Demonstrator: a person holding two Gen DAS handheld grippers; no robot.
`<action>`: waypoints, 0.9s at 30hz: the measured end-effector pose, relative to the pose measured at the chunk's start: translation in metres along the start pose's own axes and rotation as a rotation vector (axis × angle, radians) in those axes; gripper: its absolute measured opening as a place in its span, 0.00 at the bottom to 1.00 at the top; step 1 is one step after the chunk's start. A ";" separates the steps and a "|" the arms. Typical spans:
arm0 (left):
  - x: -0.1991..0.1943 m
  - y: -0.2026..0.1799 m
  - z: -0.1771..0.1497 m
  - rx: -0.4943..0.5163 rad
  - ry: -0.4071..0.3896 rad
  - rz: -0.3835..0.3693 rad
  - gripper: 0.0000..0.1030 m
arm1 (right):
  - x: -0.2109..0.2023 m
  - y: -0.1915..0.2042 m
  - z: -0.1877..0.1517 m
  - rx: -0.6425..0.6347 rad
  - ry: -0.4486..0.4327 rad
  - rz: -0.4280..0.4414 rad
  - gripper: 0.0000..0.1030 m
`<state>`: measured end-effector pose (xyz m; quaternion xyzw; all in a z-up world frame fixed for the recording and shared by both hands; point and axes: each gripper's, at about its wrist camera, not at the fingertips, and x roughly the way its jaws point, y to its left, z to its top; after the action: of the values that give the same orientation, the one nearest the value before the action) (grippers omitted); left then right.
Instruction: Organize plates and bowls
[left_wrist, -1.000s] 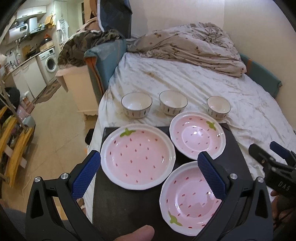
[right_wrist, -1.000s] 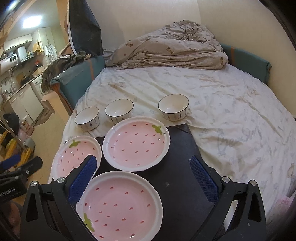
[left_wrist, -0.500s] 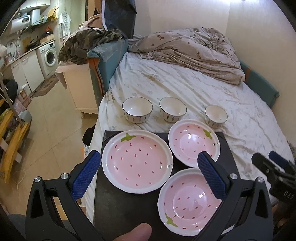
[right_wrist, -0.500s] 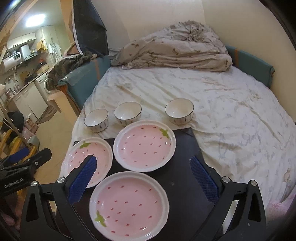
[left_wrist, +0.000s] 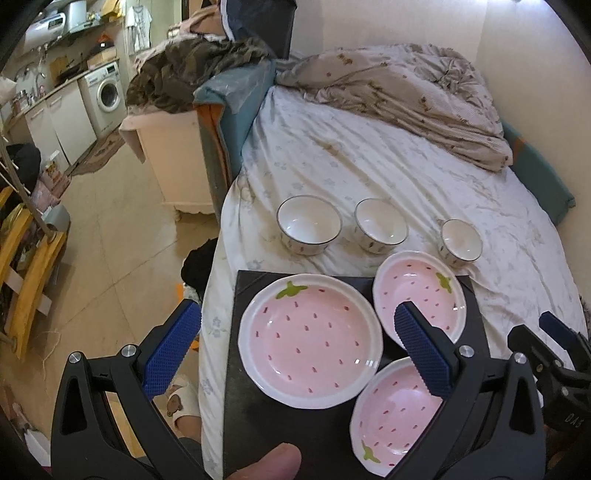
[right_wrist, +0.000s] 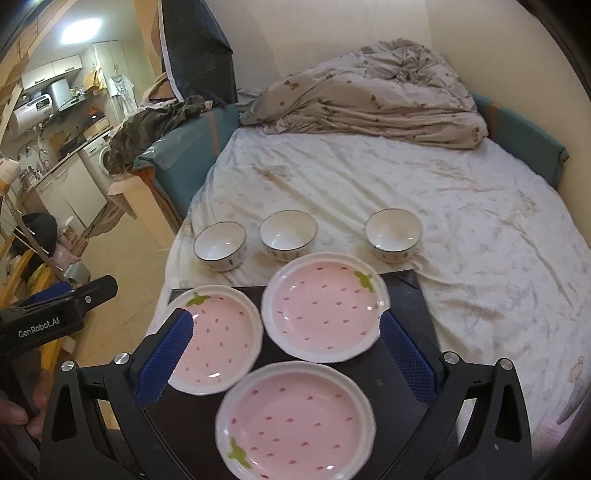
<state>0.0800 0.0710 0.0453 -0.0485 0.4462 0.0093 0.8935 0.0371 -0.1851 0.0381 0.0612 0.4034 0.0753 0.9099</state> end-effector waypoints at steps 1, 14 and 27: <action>0.005 0.004 0.002 -0.006 0.009 0.003 1.00 | 0.006 0.003 0.004 0.006 0.015 0.013 1.00; 0.107 0.077 0.002 -0.147 0.282 0.000 1.00 | 0.098 0.017 0.021 0.090 0.205 0.167 1.00; 0.162 0.074 -0.025 -0.194 0.502 -0.167 0.56 | 0.197 -0.014 -0.043 0.310 0.540 0.263 0.44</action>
<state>0.1531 0.1376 -0.1047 -0.1712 0.6449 -0.0341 0.7440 0.1372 -0.1603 -0.1361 0.2280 0.6252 0.1431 0.7326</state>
